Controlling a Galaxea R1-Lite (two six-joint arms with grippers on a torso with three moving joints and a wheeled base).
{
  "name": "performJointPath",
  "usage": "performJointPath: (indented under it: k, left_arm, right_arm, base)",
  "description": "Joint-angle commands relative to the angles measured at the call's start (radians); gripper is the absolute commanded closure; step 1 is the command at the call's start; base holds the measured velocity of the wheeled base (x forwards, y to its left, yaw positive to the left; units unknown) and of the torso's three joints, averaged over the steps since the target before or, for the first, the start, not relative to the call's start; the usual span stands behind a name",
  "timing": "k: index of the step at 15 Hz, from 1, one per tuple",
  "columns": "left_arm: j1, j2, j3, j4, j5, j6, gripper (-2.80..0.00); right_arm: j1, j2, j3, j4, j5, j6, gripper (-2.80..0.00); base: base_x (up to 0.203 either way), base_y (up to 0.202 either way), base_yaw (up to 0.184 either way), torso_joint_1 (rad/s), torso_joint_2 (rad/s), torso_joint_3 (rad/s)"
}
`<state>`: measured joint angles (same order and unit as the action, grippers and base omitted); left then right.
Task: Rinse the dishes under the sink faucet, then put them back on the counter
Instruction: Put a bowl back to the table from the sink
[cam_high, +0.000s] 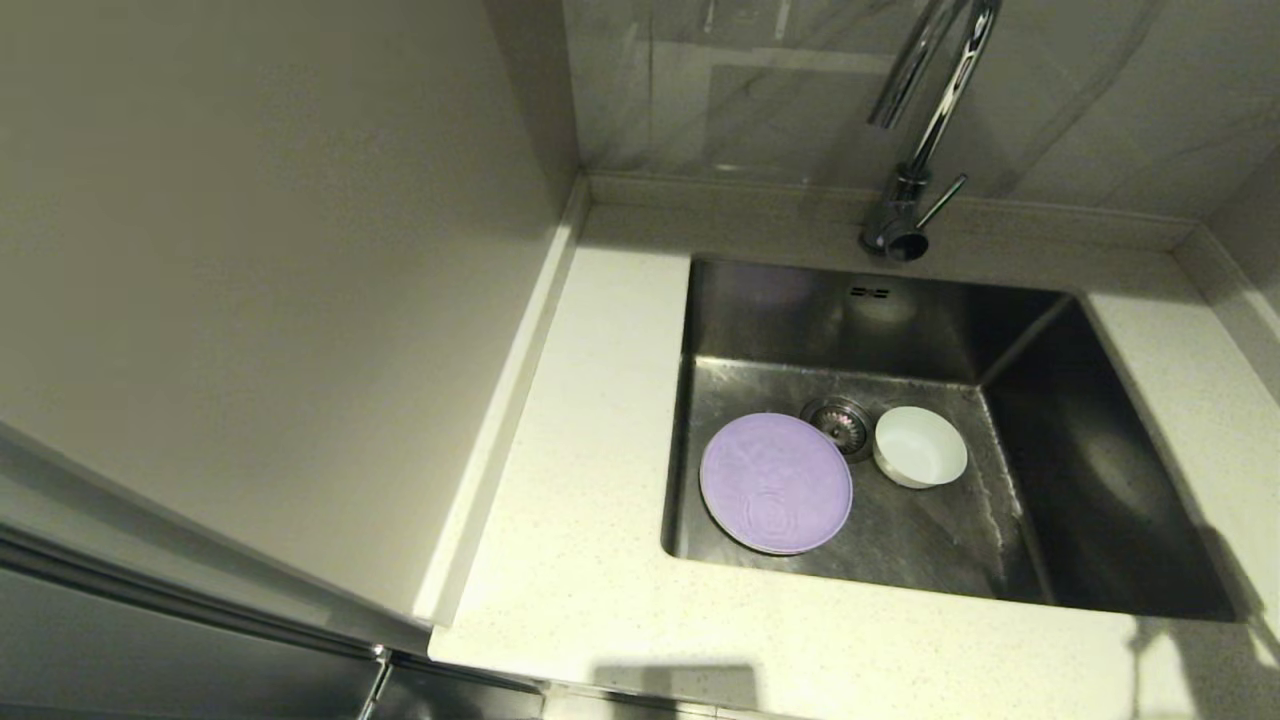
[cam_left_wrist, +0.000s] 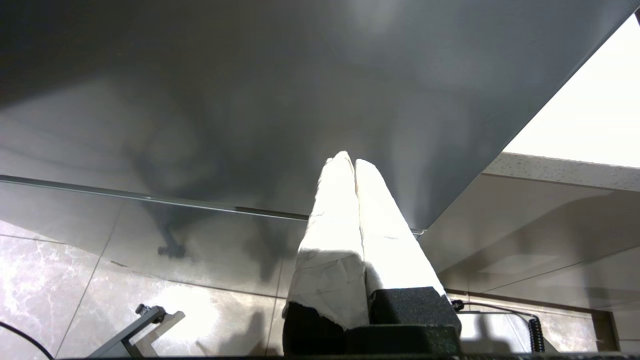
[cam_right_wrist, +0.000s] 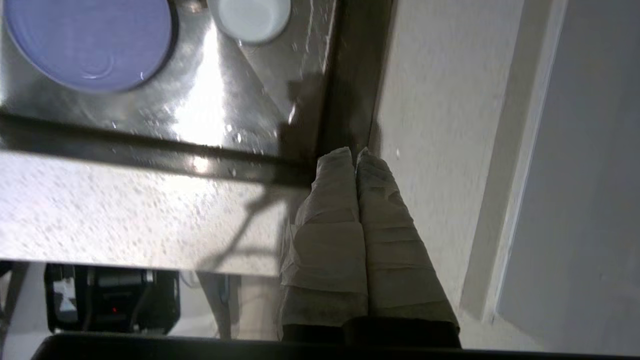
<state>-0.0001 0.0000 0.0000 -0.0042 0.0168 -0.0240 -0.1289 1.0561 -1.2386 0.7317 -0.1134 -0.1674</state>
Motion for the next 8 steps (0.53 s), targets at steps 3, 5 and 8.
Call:
performJointPath:
  k: [3, 5, 8]
  left_arm:
    - [0.000, -0.002, 0.000, 0.000, 0.000, -0.001, 0.00]
    - [0.000, -0.002, 0.000, 0.000, 0.000, -0.001, 0.00]
    - [0.000, -0.002, 0.000, 0.000, 0.000, -0.001, 0.00]
  right_arm:
    - [0.035, 0.000, 0.094, 0.005, -0.007, 0.001, 0.00]
    - [0.048, 0.084, 0.080, -0.007, -0.006, 0.007, 0.00]
    - [0.075, 0.235, 0.067, -0.111, 0.002, 0.017, 0.00]
  base:
    - [0.000, 0.000, 0.000, 0.000, 0.00, 0.000]
    - [0.000, 0.000, 0.000, 0.000, 0.00, 0.000]
    - [0.000, 0.000, 0.000, 0.000, 0.00, 0.000]
